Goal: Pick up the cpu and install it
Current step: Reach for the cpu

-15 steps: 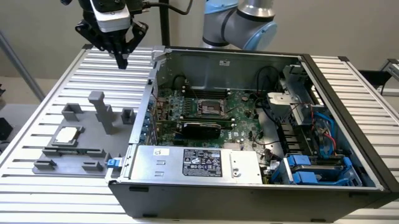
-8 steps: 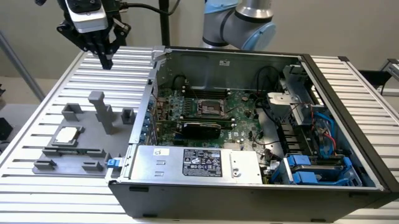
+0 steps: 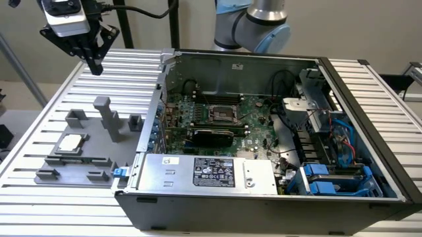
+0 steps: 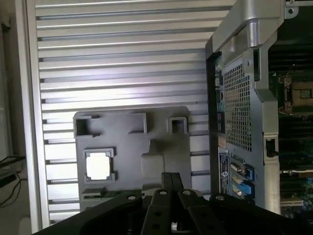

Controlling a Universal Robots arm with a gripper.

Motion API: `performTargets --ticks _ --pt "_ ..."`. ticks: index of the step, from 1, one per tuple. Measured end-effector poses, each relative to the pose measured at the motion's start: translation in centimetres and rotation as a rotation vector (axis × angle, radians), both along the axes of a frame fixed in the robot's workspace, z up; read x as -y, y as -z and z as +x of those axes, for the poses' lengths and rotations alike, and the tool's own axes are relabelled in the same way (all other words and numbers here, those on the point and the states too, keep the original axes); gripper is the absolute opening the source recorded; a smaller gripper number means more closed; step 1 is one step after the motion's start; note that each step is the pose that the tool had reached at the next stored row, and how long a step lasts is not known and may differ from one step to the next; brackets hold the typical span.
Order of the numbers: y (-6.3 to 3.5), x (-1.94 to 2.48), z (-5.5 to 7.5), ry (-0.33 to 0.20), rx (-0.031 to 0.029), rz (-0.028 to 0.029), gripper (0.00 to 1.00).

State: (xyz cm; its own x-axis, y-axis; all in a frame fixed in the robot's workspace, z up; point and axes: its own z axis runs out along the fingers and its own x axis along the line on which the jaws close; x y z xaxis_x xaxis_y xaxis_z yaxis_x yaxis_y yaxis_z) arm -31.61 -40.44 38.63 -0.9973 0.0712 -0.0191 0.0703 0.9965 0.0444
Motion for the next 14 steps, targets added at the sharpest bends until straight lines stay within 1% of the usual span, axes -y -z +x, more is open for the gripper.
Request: performTargets --ticks 9,14 --pt "0.74 0.61 -3.6 0.000 -0.0012 -0.0017 0.11" --pt "1.27 1.00 -5.4 0.000 -0.0034 -0.0023 0.11"
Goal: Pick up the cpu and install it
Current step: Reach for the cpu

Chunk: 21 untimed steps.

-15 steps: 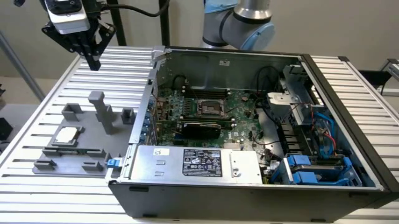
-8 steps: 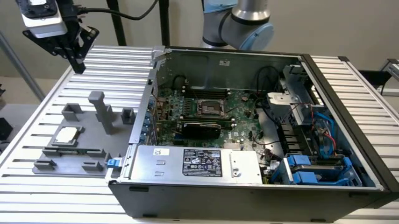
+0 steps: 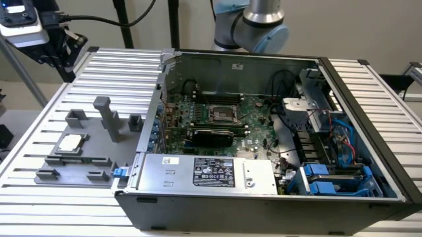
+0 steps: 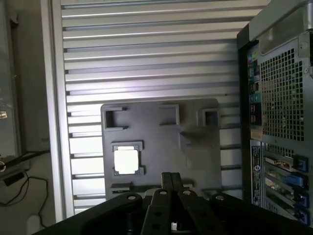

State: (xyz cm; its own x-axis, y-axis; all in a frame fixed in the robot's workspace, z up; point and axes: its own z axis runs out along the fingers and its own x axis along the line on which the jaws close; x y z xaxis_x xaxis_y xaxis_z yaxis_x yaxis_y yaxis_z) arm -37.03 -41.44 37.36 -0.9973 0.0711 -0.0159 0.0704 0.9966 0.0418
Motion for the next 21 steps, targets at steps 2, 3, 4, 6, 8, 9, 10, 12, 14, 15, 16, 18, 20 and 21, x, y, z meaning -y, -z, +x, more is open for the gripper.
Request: performTargets --ticks 2,3,4,6,8,9,10,12,14,15,16,18,20,21 --pt "0.24 0.16 -0.7 0.000 -0.0009 -0.0002 0.11" --pt "0.35 0.24 -1.1 0.000 -0.0014 -0.0003 0.11" --pt "0.46 0.31 -1.5 0.000 -0.0021 -0.0005 0.11" --pt "0.68 0.45 -2.2 0.000 -0.0032 -0.0008 0.11" --pt "0.90 0.59 -2.9 0.000 -0.0044 -0.0012 0.11" --pt "1.02 0.65 -3.3 0.000 -0.0051 -0.0016 0.11" --pt "1.13 0.70 -3.7 0.000 -0.0058 -0.0021 0.11" --pt "1.34 0.76 -4.4 0.000 -0.0072 -0.0036 0.11" --pt "1.50 0.78 -4.9 0.000 -0.0104 -0.0049 0.11" --pt "1.54 0.80 -5.0 0.000 -0.0124 -0.0050 0.11" --pt "1.56 0.83 -5.0 0.000 -0.0133 -0.0050 0.11" --pt "1.55 0.84 -5.0 0.000 -0.0136 -0.0049 0.11" --pt "1.55 0.84 -5.1 0.000 -0.0137 -0.0050 0.11" --pt "1.55 0.84 -5.1 0.000 -0.0137 -0.0050 0.11"
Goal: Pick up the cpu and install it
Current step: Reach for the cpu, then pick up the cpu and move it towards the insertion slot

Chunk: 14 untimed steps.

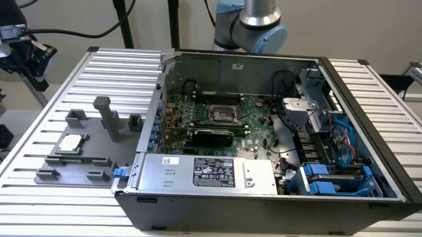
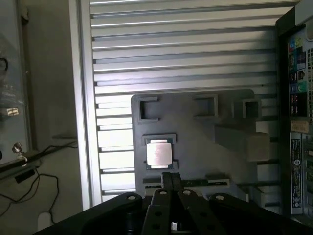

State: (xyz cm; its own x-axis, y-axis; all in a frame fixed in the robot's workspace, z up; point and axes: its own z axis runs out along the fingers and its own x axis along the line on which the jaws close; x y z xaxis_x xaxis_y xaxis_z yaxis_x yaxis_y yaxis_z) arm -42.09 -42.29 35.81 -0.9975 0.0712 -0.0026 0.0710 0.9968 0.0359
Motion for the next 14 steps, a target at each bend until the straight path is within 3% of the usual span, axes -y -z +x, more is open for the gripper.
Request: performTargets --ticks 11,12,14 --pt "0.00 0.00 0.00 0.000 0.0001 0.0000 0.11" --pt "0.00 0.00 0.00 0.000 0.0001 0.0000 0.12" --pt "0.00 0.00 0.00 0.000 0.0001 0.0000 0.24"
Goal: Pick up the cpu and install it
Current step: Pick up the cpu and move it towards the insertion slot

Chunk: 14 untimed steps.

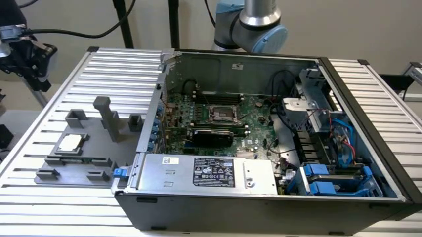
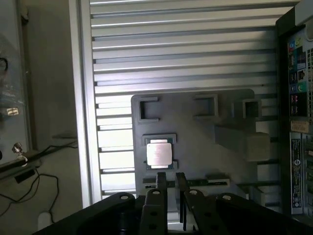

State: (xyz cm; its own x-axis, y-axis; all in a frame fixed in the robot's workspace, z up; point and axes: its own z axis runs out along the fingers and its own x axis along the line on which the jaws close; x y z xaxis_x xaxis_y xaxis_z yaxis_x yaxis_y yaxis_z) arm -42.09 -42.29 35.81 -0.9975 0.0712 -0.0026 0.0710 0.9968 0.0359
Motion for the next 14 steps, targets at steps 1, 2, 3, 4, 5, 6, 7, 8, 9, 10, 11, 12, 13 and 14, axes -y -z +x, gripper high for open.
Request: performTargets --ticks 1,2,3,4,5,6,7,8,9,10,11,12,13,14 --pt "0.00 0.00 0.00 0.000 0.0000 0.0000 0.24" --pt "0.00 0.00 0.00 0.000 0.0000 0.0000 0.30" --pt "0.00 0.00 0.00 0.000 0.0000 0.0000 0.36" --pt "0.00 0.00 0.00 0.000 0.0000 0.0000 0.36" --pt "0.00 0.00 0.00 0.000 0.0000 0.0000 0.42" --pt "0.00 0.00 0.00 0.000 0.0000 0.0000 0.48" --pt "0.00 0.00 0.00 0.000 0.0000 0.0000 0.53" --pt "0.00 0.00 0.00 0.000 0.0000 0.0000 0.53" --pt "0.00 0.00 0.00 0.000 -0.0001 0.0000 0.59" --pt "0.02 0.00 0.00 0.000 -0.0002 -0.0001 0.65" --pt "0.10 0.00 0.00 0.000 0.0000 0.0000 0.65" --pt "0.23 0.01 -0.01 0.000 0.0002 0.0001 0.65" --pt "0.41 0.03 -0.01 0.000 0.0000 0.0000 0.71" --pt "0.59 0.07 0.00 0.000 -0.0001 -0.0001 0.71"
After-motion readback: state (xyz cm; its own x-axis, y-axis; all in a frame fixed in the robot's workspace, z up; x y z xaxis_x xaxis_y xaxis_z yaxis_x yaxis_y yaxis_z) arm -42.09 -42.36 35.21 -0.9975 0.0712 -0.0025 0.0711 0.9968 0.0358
